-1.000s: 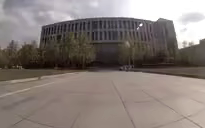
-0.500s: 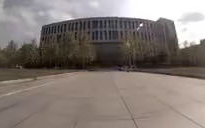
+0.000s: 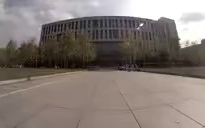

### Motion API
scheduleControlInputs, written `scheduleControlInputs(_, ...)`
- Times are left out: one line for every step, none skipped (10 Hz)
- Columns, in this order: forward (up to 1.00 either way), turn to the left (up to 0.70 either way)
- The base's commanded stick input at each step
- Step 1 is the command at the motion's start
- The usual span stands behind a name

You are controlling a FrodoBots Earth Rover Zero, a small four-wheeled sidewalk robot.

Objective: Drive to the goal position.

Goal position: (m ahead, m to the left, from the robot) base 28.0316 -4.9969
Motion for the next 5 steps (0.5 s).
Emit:
scheduleControlInputs(1.00,0.00)
scheduleControlInputs(1.00,0.00)
scheduleControlInputs(1.00,-0.02)
scheduleControlInputs(1.00,-0.18)
scheduleControlInputs(1.00,-0.35)
